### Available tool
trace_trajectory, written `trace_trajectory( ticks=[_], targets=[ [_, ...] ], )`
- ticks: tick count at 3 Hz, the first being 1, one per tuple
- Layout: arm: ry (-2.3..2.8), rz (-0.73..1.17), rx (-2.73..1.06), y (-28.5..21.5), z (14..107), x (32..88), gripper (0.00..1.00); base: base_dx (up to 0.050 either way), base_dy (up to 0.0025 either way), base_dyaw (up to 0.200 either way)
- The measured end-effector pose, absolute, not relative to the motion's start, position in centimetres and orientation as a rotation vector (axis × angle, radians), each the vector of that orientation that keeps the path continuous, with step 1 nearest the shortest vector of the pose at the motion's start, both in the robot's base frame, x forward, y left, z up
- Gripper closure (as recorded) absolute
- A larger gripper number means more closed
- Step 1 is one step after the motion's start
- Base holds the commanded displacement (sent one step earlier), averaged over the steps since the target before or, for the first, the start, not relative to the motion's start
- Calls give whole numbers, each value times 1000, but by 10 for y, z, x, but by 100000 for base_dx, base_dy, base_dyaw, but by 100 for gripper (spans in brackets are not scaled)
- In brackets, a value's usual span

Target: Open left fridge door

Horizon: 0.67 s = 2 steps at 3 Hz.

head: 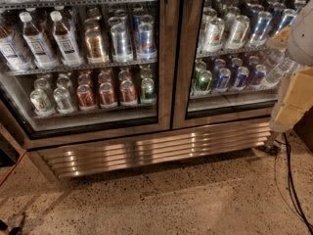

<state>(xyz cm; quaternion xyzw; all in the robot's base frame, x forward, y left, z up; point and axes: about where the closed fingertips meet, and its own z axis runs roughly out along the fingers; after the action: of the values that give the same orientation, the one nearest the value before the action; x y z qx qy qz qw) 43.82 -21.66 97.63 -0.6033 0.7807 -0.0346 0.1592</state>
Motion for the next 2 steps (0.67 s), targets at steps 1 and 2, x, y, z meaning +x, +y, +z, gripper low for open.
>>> trace_trajectory(
  ticks=[1,2],
  targets=[
    [2231,-99,-1724,-217,976,438,0,0,0,0],
    [2221,-97,-1656,-215,972,445,0,0,0,0]
  ],
)
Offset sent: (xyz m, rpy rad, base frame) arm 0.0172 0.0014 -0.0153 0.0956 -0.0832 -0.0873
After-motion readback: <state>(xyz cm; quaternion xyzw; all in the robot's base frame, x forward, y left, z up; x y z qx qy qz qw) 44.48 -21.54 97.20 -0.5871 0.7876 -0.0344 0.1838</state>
